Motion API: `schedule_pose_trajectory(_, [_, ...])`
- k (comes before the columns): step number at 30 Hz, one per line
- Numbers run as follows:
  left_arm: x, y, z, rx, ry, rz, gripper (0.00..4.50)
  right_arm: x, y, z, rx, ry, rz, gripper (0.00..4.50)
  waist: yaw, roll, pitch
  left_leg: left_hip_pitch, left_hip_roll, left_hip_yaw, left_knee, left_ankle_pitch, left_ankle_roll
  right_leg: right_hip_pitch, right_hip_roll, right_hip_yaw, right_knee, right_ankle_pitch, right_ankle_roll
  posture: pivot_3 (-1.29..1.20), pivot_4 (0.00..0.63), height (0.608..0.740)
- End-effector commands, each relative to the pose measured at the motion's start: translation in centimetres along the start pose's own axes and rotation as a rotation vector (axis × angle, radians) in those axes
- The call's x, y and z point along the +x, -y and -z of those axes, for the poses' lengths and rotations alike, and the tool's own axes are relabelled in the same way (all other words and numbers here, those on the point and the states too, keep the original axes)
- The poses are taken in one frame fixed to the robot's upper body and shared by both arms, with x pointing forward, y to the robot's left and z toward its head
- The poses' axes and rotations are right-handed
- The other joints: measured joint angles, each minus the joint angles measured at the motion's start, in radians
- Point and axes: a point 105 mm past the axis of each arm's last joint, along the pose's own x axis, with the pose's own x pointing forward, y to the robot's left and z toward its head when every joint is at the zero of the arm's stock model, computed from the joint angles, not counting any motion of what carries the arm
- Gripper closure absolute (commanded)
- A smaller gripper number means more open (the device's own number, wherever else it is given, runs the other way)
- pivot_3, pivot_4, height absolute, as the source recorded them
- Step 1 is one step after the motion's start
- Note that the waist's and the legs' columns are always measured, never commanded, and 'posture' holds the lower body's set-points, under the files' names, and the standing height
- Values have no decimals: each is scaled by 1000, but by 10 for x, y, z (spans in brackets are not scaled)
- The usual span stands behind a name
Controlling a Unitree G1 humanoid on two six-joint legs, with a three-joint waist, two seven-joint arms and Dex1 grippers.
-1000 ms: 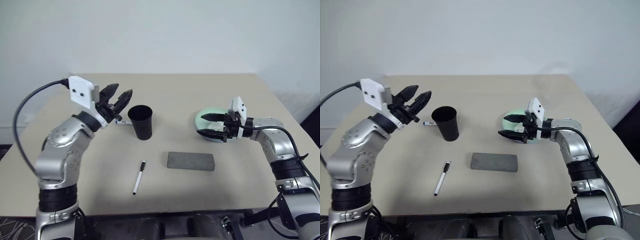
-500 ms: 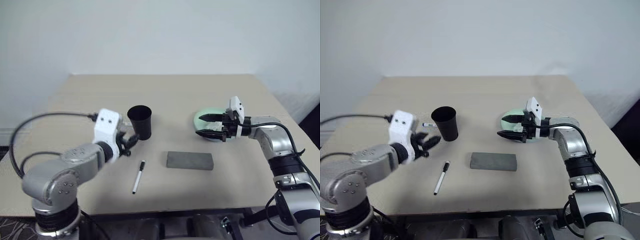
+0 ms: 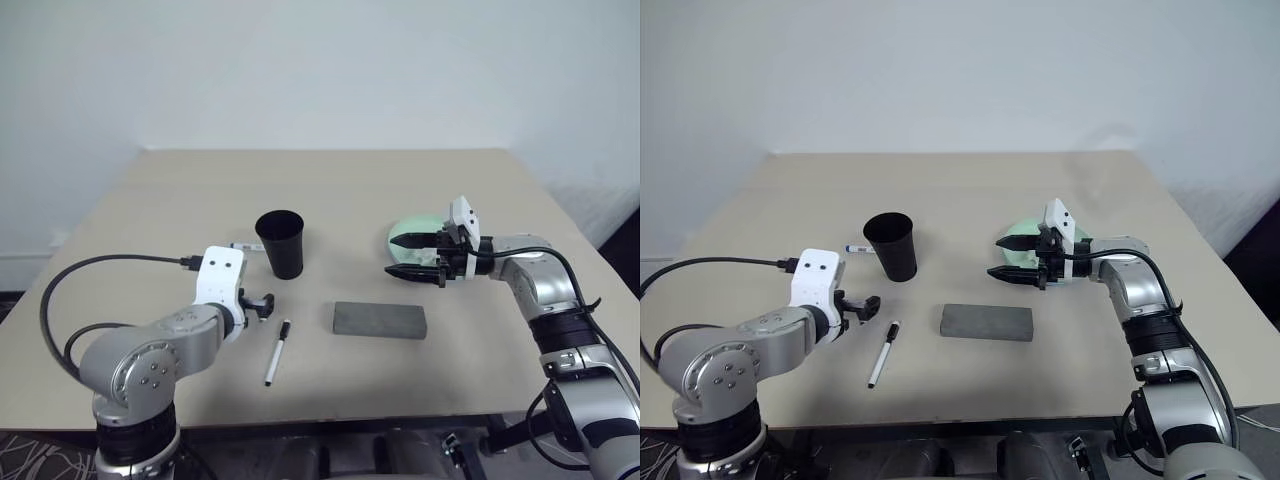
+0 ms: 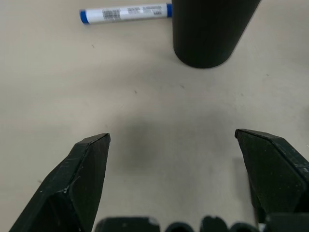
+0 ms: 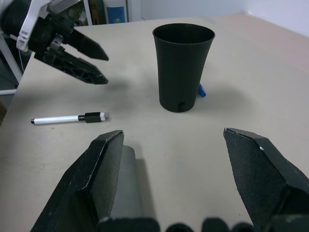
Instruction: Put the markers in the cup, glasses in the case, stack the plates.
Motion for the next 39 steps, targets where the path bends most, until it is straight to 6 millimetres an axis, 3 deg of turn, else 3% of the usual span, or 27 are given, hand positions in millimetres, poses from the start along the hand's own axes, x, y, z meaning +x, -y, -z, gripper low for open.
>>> schedule_pose_trajectory(1, [3,17,-13,12,10,52,33,0,-1,-13,-45,27,6,897,0,0,0,0,0,0,0,0,0,0,0,0,0,0,0,0,0,740])
schedule_pose_trajectory(11, [12,45,-6,-71,-124,185,33,-4,-3,-11,-41,32,29,897,0,0,0,-1,0,-1,-2,0,-1,-2,0,0,0,0,0,0,0,740])
schedule_pose_trajectory(18, [-3,60,3,-124,-243,194,33,-4,-3,-11,-40,33,33,897,1,0,0,0,0,-1,-2,0,-1,-2,-4,2,1,3,-4,0,0,740])
schedule_pose_trajectory(30, [-4,65,27,-70,-308,120,33,-5,-8,-8,-23,26,23,897,28,0,0,0,0,1,-3,3,-3,-1,2,0,-2,-1,-4,0,0,740])
schedule_pose_trajectory(39, [3,68,30,-87,-348,115,33,-7,-8,-9,-21,19,25,897,27,0,0,0,-1,3,-2,5,-2,0,2,1,-3,-1,-4,0,0,740])
